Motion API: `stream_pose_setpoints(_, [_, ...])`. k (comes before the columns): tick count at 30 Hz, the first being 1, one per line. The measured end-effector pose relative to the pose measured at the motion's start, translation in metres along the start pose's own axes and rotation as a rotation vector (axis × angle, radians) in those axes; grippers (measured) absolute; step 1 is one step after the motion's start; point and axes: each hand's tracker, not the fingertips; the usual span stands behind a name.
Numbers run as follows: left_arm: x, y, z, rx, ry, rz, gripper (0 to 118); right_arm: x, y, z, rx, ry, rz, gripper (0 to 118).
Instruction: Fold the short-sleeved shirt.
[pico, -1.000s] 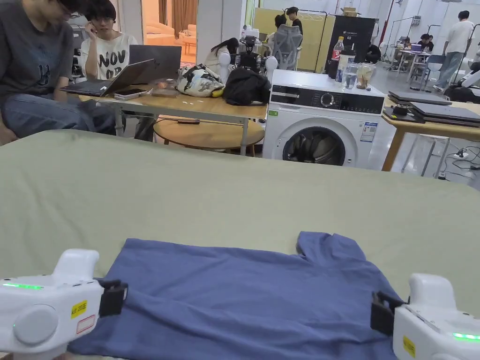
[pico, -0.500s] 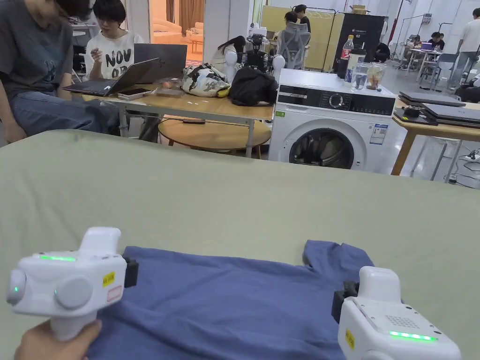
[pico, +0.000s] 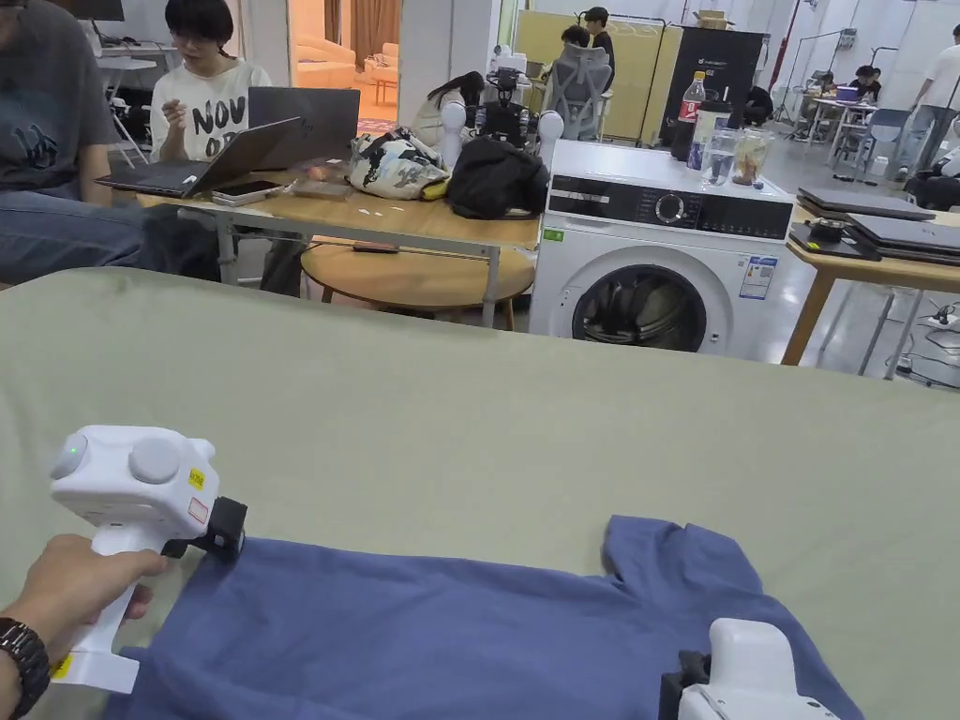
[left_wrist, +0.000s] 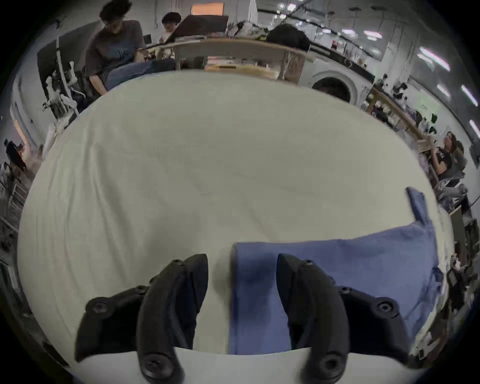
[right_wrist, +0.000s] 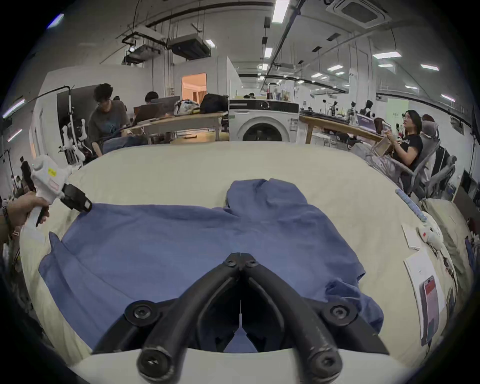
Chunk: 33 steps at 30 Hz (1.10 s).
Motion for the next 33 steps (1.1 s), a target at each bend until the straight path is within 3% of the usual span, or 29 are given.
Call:
stream_pose_setpoints(3, [0.008, -0.006, -0.011, -0.023, 0.015, -0.027, 48, 0.005, -0.003, -0.003, -0.022, -0.01, 0.007, 0])
stream_pose_setpoints(4, [0.013, -0.009, -0.006, 0.022, 0.043, -0.033, 39, 0.008, -0.003, -0.004, -0.028, -0.013, 0.006, 0])
stream_pose_setpoints(6, [0.028, -0.015, -0.003, 0.044, 0.05, -0.075, 2, 0.012, -0.002, -0.004, -0.036, -0.016, -0.004, 0])
stream_pose_setpoints(7, [0.032, -0.015, -0.003, 0.049, 0.05, -0.118, 0, 0.016, -0.001, -0.005, -0.04, -0.015, -0.013, 0])
stream_pose_setpoints(10, [0.044, -0.022, 0.001, 0.049, 0.095, -0.21, 0, 0.026, 0.009, -0.011, -0.056, -0.019, -0.024, 0])
stream_pose_setpoints(14, [0.024, -0.02, 0.02, 0.108, -0.03, -0.078, 0, 0.048, 0.041, -0.026, -0.08, -0.044, -0.033, 0])
stream_pose_setpoints(16, [0.018, -0.018, 0.028, 0.16, -0.043, -0.073, 0, 0.062, 0.062, -0.042, -0.104, -0.057, -0.013, 0])
stream_pose_setpoints(18, [0.018, -0.022, 0.04, 0.19, -0.033, -0.085, 0, 0.077, 0.086, -0.065, -0.164, -0.067, 0.013, 18])
stream_pose_setpoints(21, [0.014, -0.025, 0.052, 0.232, -0.062, -0.058, 0, 0.106, 0.111, -0.107, -0.242, -0.023, -0.045, 35])
stream_pose_setpoints(22, [0.014, -0.027, 0.056, 0.238, -0.062, -0.06, 0, 0.113, 0.119, -0.122, -0.263, -0.03, -0.042, 54])
stream_pose_setpoints(23, [0.014, -0.026, 0.057, 0.242, -0.061, -0.06, 0, 0.117, 0.124, -0.137, -0.297, -0.05, -0.01, 63])
stream_pose_setpoints(26, [0.015, -0.029, 0.065, 0.263, -0.065, -0.059, 0, 0.127, 0.126, -0.177, -0.4, -0.008, 0.039, 63])
stream_pose_setpoints(31, [0.017, -0.032, 0.064, 0.266, -0.071, -0.057, 0, 0.135, 0.104, -0.215, -0.556, 0.021, 0.011, 60])
stream_pose_setpoints(33, [0.017, -0.032, 0.062, 0.261, -0.066, -0.059, 0, 0.134, 0.102, -0.208, -0.507, 0.002, 0.008, 39])
